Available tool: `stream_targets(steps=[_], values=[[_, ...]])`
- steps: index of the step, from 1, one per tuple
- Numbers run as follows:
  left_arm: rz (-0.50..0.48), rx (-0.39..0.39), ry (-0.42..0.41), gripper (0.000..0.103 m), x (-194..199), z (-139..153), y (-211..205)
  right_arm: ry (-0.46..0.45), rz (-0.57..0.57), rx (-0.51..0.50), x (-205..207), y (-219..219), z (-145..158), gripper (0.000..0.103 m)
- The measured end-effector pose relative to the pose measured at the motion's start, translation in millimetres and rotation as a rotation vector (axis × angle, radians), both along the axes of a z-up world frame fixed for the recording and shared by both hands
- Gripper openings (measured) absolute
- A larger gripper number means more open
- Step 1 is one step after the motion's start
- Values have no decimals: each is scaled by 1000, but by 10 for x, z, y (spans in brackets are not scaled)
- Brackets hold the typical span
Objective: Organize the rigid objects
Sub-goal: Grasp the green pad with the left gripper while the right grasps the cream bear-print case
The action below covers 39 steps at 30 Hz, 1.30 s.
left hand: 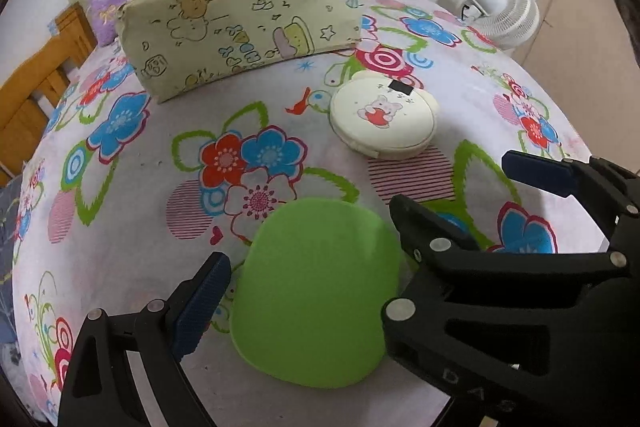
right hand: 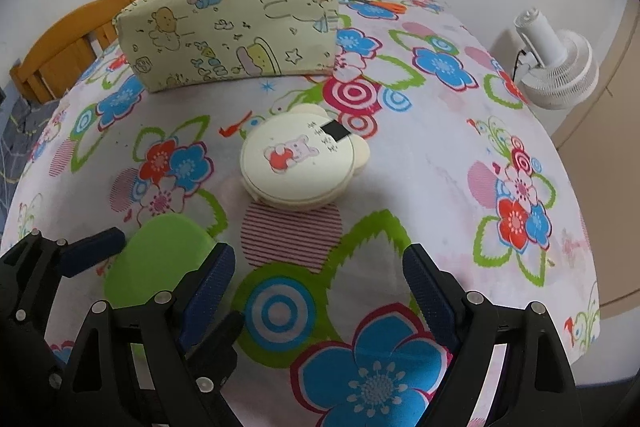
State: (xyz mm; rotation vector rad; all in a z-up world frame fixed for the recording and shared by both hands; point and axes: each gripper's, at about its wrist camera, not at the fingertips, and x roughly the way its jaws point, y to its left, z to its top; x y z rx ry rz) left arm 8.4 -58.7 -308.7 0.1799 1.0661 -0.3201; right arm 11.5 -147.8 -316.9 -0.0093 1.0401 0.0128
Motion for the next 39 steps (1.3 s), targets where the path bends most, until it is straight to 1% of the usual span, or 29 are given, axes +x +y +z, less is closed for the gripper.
stream_targets(steps=[8, 12, 14, 18, 27, 33, 39], values=[[-4, 0, -13, 95, -17, 3, 9, 21, -23, -4, 3, -22, -46, 88], [-4, -9, -30, 83, -82, 27, -15, 25, -27, -24, 6, -11, -53, 88], [3, -15, -45, 79, -98, 36, -11, 30, -33, -20, 20, -39, -57, 88], [28, -17, -42, 79, -88, 39, -11, 37, -23, -14, 55, -33, -51, 88], [106, 20, -19, 79, 88, 63, 56, 49, 44, 4, 258, 86, -23, 88], [159, 17, 9, 79, 245, 64, 82, 77, 74, 8, 451, 97, -34, 88], [199, 14, 20, 79, 367, 59, 54, 88, 108, -1, 620, 104, -26, 88]])
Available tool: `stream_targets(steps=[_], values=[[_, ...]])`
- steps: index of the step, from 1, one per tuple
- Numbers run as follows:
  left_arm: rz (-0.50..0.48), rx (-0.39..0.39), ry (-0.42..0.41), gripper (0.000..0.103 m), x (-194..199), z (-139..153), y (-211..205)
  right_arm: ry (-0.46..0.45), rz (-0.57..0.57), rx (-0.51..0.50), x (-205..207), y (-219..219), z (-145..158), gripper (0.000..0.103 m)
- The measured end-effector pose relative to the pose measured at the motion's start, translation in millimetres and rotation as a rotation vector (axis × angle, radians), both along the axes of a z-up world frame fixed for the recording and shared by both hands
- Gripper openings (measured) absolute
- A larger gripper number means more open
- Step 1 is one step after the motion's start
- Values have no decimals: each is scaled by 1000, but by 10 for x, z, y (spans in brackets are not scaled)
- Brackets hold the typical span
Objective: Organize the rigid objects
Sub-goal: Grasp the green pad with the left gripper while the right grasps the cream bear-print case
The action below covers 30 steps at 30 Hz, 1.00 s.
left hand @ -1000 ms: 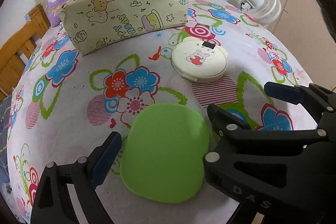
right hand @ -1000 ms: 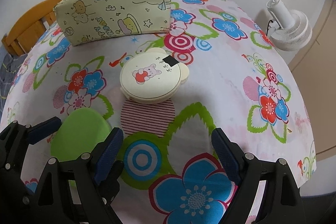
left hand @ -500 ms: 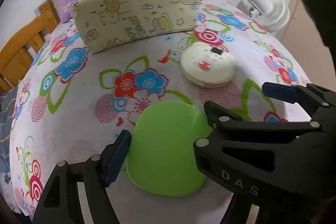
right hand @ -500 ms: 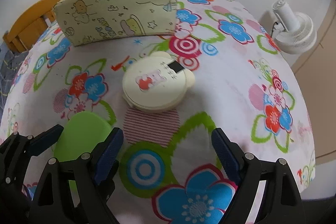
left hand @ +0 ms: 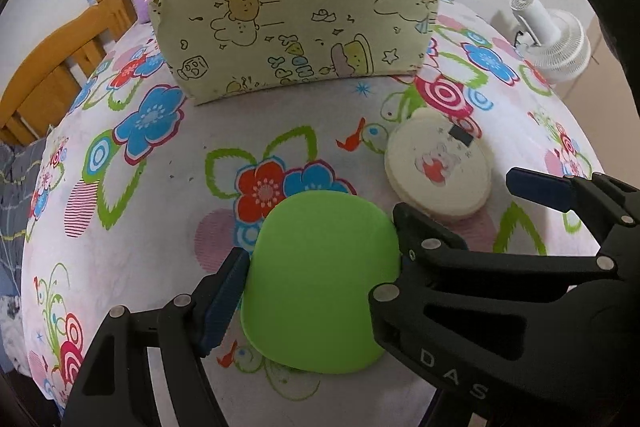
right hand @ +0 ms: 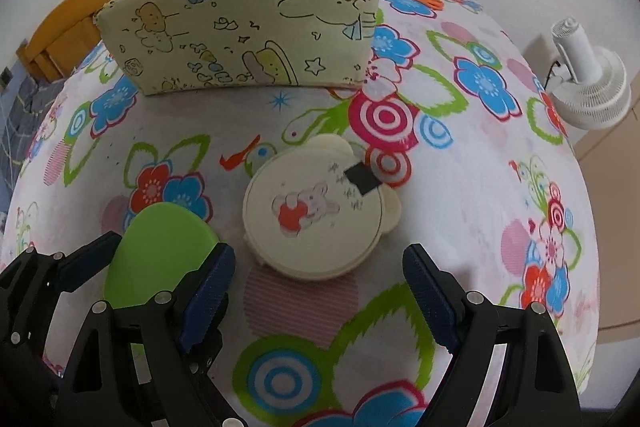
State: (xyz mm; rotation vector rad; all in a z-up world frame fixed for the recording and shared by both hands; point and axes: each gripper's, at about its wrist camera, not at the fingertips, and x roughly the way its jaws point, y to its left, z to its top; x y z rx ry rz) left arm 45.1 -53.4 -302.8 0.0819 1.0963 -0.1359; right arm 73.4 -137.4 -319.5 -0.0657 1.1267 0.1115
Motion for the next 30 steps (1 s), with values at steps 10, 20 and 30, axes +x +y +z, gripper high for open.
stream_targets(steps=[10, 20, 30], values=[[62, 3, 22, 79, 149, 5, 22, 14, 53, 7, 247, 57, -23, 88], [115, -2, 27, 79, 225, 10, 75, 17, 90, 4, 480, 53, -97, 98], [126, -6, 26, 79, 274, 12, 96, 19, 87, -2, 511, 63, -87, 88]])
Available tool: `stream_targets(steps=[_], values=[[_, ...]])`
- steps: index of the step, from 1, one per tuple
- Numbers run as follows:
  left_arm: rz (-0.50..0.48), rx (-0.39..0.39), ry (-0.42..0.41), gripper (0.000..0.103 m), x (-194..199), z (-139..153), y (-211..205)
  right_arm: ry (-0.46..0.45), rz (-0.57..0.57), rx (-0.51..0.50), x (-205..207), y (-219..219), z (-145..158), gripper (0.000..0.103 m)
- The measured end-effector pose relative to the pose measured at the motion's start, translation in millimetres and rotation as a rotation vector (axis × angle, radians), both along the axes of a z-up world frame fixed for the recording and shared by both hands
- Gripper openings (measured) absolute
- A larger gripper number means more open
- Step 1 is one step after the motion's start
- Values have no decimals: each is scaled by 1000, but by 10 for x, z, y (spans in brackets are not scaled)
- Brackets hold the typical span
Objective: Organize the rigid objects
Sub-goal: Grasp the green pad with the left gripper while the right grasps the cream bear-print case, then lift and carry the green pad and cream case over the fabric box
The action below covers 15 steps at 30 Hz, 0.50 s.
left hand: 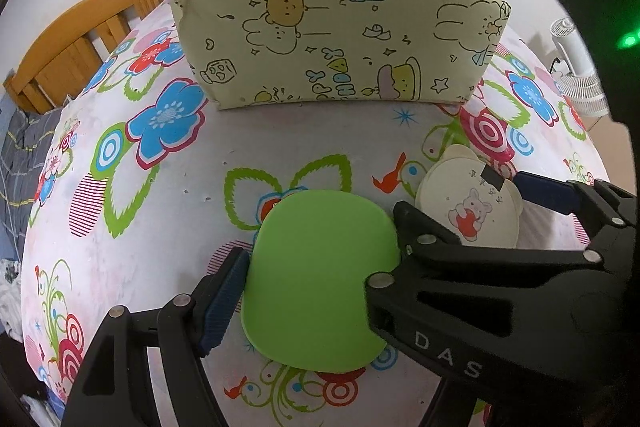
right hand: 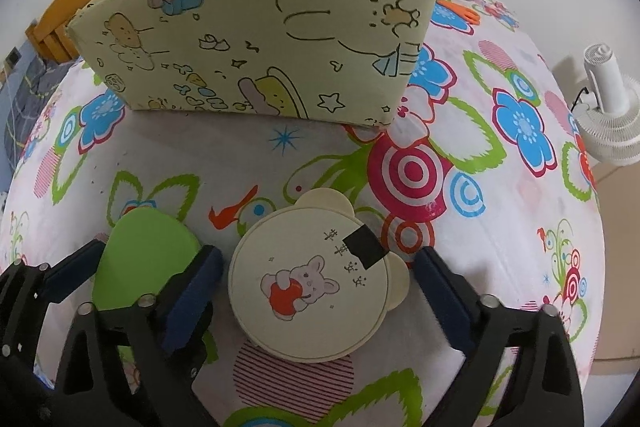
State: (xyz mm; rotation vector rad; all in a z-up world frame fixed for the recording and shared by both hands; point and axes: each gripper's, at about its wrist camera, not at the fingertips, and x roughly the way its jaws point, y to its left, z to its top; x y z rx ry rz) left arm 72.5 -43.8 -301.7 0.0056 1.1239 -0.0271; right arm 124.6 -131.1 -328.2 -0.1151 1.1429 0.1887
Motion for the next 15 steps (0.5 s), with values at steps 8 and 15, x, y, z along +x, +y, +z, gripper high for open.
stream_targets(steps=[8, 15], values=[[-12, -5, 10, 79, 37, -4, 45, 18, -73, 6, -61, -25, 13, 85], [-28, -12, 26, 79, 23, -9, 73, 34, -115, 30, -190, -51, 40, 85]])
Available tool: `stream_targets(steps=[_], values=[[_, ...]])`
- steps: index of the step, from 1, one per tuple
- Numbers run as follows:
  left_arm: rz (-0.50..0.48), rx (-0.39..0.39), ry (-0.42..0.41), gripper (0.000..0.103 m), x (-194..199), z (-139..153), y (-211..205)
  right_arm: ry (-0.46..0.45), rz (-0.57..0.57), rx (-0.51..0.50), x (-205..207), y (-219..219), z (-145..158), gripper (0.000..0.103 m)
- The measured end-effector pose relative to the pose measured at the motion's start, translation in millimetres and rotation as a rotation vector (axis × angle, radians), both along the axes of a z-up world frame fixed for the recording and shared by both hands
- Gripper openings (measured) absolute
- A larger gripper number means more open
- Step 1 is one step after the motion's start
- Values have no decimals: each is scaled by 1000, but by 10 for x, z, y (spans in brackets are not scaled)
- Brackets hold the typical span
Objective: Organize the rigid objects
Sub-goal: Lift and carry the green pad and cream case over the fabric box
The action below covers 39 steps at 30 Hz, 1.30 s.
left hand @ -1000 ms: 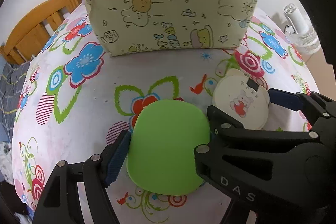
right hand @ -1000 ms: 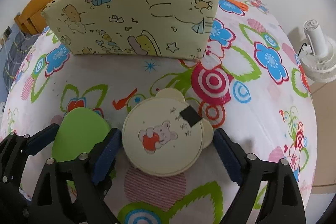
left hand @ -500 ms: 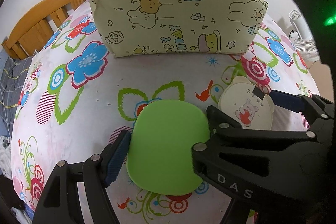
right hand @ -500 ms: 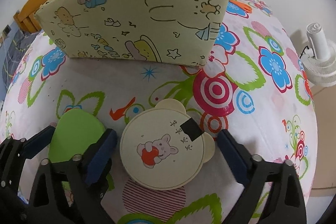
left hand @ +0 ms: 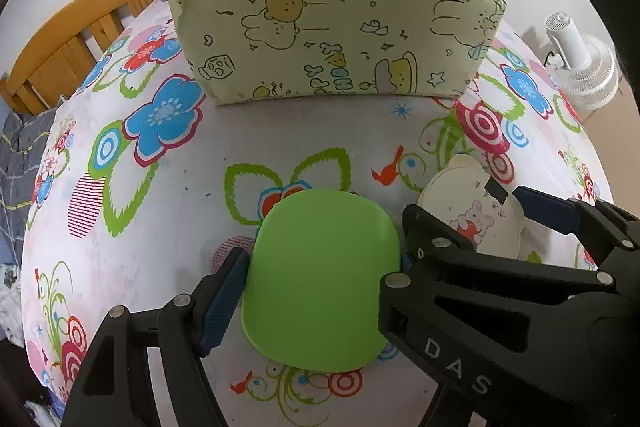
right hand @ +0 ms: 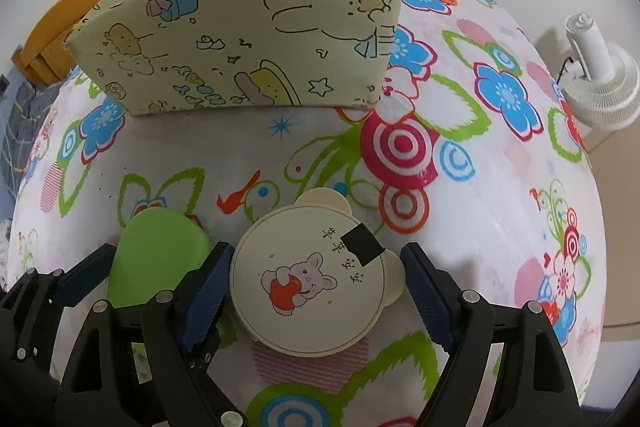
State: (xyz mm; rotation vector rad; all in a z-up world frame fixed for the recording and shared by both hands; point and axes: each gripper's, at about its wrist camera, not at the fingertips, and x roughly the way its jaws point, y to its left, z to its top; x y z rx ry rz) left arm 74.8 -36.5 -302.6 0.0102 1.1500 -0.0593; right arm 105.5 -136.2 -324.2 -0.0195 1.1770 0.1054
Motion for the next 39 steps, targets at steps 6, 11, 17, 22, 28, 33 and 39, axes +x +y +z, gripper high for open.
stream_targets(steps=[6, 11, 17, 22, 28, 33, 39], values=[[-39, 7, -2, 79, -77, 51, -35, 4, -39, 8, -122, -18, 55, 85], [-62, 7, -14, 79, -115, 168, -63, -9, -67, 13, -203, -7, 185, 85], [-73, 7, -36, 79, -125, 346, -57, -37, -80, 17, -267, 19, 384, 85], [-93, 17, -63, 79, -130, 504, -84, -63, -82, 20, -276, -11, 535, 85], [-96, 11, -75, 79, -129, 689, -115, -88, -87, 16, -269, -64, 737, 85], [-90, 12, -86, 79, -129, 837, -123, -112, -80, 14, -268, -53, 908, 85], [-72, -1, -97, 79, -121, 1006, -57, -136, -77, 28, -265, -12, 1081, 85]])
